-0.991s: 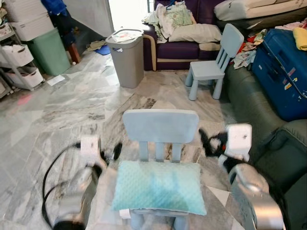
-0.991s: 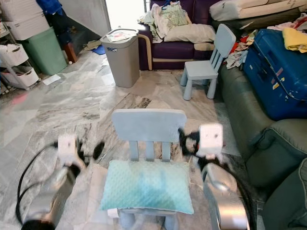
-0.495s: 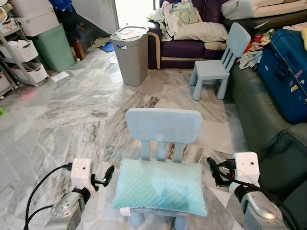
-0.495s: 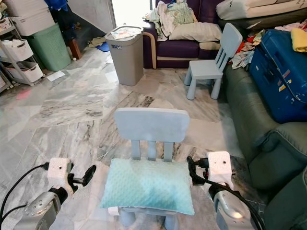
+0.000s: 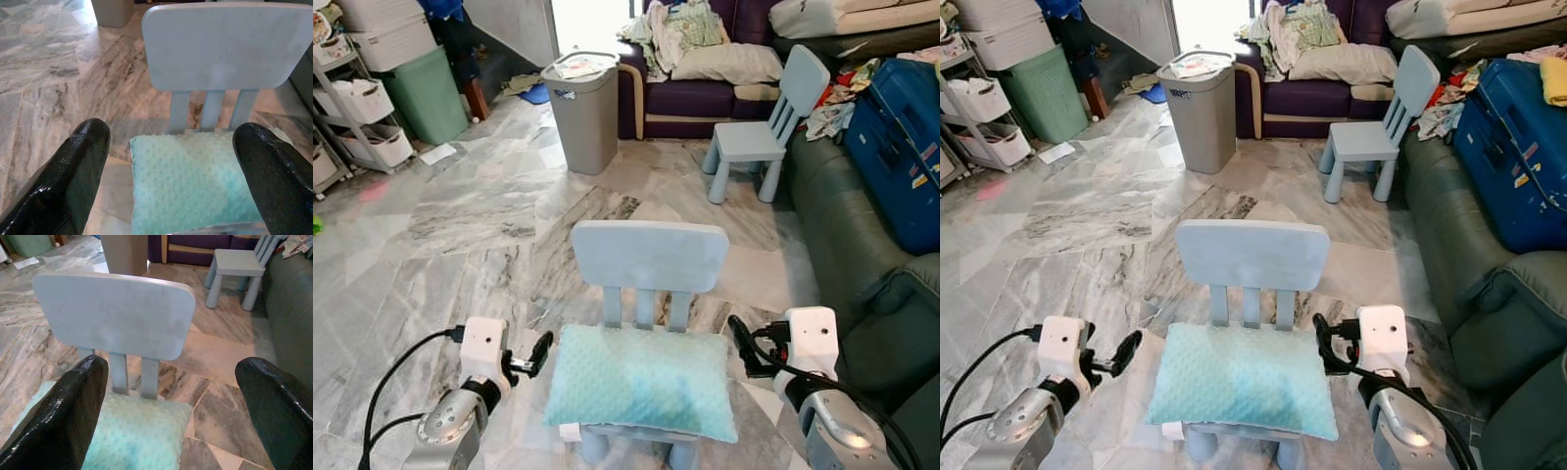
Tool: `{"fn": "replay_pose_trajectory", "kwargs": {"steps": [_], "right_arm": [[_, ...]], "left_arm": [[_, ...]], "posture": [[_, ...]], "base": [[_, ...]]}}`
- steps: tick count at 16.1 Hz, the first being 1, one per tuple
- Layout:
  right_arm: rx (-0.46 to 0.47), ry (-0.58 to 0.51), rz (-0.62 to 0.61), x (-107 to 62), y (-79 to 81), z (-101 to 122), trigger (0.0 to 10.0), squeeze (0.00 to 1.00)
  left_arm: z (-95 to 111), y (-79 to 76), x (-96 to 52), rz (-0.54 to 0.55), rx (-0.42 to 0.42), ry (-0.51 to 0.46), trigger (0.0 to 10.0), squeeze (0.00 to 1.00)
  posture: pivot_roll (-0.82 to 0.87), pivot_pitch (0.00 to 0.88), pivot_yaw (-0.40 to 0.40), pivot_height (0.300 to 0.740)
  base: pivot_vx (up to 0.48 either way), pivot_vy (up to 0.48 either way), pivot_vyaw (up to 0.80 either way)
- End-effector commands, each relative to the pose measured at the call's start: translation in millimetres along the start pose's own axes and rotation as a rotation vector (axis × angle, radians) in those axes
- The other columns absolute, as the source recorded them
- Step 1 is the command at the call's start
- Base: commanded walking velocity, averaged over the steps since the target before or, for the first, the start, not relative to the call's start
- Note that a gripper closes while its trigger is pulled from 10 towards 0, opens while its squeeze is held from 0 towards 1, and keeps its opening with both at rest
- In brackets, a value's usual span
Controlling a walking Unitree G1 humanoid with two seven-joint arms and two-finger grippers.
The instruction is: Move the pillow to the sofa
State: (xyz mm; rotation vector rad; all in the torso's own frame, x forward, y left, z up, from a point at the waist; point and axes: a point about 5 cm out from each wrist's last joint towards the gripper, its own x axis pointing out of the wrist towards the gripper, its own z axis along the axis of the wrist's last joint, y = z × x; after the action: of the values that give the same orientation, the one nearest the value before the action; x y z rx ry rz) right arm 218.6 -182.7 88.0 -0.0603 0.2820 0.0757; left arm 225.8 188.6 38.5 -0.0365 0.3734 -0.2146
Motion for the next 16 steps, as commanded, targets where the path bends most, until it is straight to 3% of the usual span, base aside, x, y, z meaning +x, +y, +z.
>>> {"fn": "replay_pose_trajectory", "kwargs": {"steps": [1, 9, 16], "right_arm": [[0.001, -0.028, 0.0, -0.2, -0.4, 9.1, 10.0, 0.0], [0.007, 0.012, 0.052, -11.3, 5.6, 4.7, 10.0, 0.0], [-0.012, 0.077, 0.089, -27.6, 5.7, -0.9, 10.0, 0.0]], "left_arm": [[3.7, -0.5, -1.2, 0.0, 0.008, -0.008, 10.0, 0.0], [1.4, -2.1, -12.4, 0.001, 0.002, 0.011, 10.0, 0.0], [-12.9, -8.9, -34.4, 0.01, -0.019, 0.069, 10.0, 0.0]], "posture": [[-0.11, 0.013, 0.052, 0.74], [-0.1, 0.077, 0.032, 0.74], [-0.1, 0.152, -0.005, 0.74]], "base": [[0.0, 0.0, 0.0], [0.0, 0.0, 0.0], [0.0, 0.0, 0.0]]}}
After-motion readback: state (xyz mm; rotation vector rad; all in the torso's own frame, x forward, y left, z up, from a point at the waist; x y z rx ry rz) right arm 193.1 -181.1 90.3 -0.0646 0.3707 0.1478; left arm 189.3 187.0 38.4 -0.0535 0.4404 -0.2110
